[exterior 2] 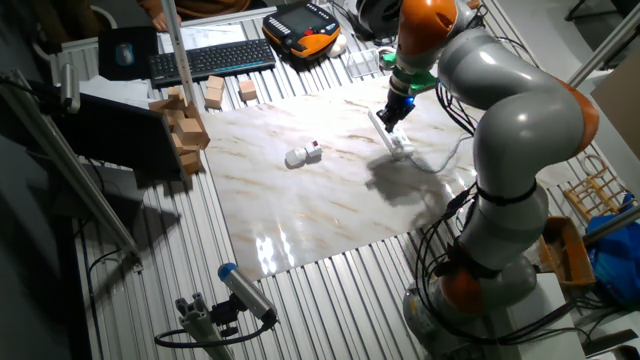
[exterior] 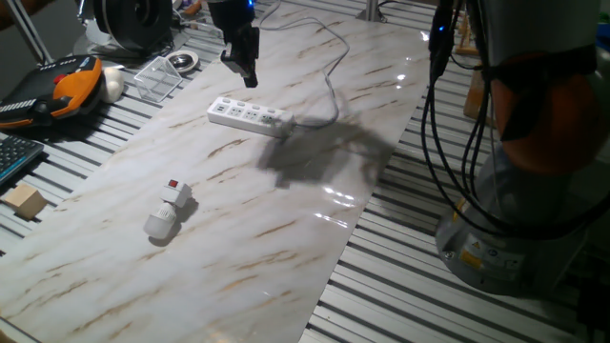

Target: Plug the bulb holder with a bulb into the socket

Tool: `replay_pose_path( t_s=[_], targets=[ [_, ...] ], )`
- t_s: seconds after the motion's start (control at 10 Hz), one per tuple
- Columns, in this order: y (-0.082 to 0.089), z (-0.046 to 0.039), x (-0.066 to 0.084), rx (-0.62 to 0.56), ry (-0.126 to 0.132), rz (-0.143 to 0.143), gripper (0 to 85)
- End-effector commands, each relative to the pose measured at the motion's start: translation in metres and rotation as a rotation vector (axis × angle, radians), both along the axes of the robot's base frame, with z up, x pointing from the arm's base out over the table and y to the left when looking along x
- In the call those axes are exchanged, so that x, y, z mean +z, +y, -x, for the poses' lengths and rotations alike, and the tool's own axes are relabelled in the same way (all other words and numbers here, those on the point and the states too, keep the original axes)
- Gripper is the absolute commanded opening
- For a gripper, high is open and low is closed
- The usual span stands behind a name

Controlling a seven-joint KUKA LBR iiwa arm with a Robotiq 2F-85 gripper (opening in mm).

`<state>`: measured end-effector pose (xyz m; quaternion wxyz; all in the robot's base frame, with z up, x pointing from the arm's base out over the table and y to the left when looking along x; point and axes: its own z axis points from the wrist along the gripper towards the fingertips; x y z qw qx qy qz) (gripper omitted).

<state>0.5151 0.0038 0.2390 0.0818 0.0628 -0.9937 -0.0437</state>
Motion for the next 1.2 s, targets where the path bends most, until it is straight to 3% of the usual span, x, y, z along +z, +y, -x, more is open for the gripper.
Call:
replay_pose_path(
  t_s=[0.0, 0.2, 0.3, 0.4, 0.6, 0.7, 0.9, 1.0, 1.1],
  targets=[
    [0.012, -0.0080, 0.003, -0.115, 0.011, 0.009, 0.0],
    [0.045, -0.0302, 0.009, -0.284, 0.025, 0.035, 0.0],
    [0.061, -0.0394, 0.014, -0.332, 0.040, 0.061, 0.0],
    [0.077, -0.0454, 0.018, -0.377, 0.065, 0.075, 0.0],
    [0.108, -0.0530, 0.011, -0.520, 0.073, 0.110, 0.0],
    [0.118, -0.0549, 0.002, -0.596, 0.078, 0.093, 0.0],
    [0.142, -0.0593, -0.017, -0.759, 0.063, 0.081, 0.0],
    [0.148, -0.0625, -0.022, -0.822, 0.075, 0.064, 0.0],
    [0.155, -0.0645, -0.024, -0.890, 0.086, 0.067, 0.0]
  ],
)
